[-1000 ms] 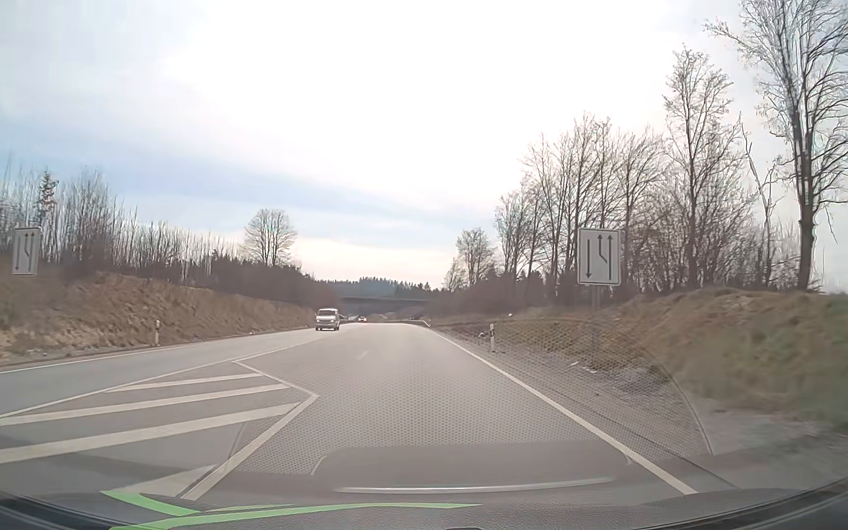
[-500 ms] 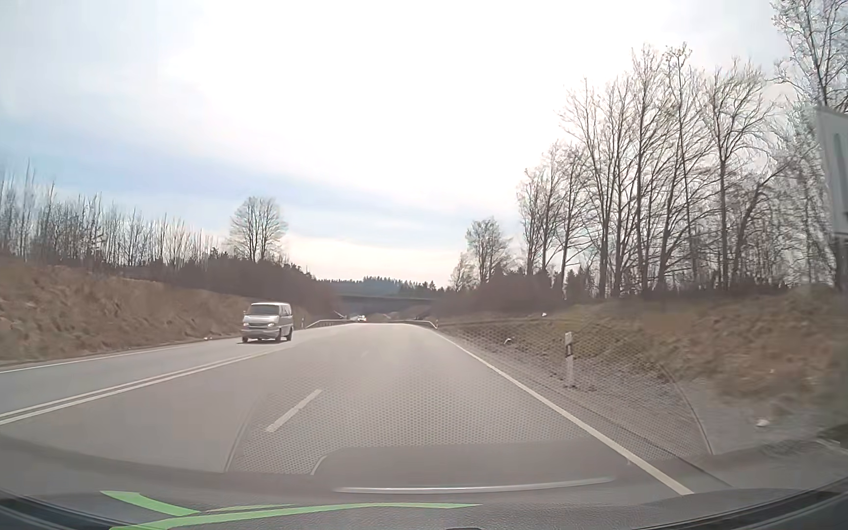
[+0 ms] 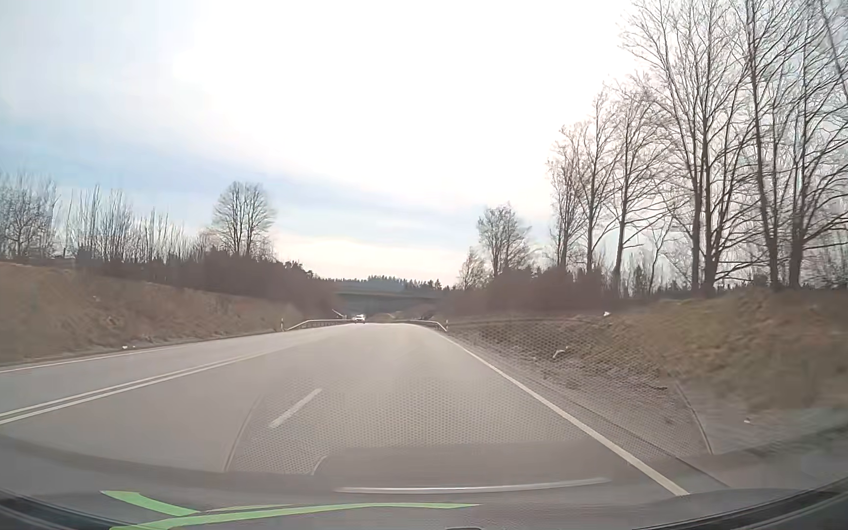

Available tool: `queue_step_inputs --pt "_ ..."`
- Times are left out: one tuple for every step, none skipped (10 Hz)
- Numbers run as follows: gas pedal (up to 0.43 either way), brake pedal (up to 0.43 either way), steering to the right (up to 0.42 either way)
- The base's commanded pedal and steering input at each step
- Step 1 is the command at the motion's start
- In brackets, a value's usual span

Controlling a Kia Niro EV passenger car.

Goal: Follow the waypoints while adhering to traffic rules and regulations

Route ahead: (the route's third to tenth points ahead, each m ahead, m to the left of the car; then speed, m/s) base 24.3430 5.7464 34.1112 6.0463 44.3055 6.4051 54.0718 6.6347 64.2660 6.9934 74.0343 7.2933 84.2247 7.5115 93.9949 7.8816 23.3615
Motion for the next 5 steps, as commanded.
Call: queue_step_inputs --pt "0.13 0.0 -0.002" --pt "0.118 0.0 -0.002" --pt "0.118 0.0 -0.002" --pt "0.11 0.0 -0.002" --pt "0.11 0.0 -0.002"
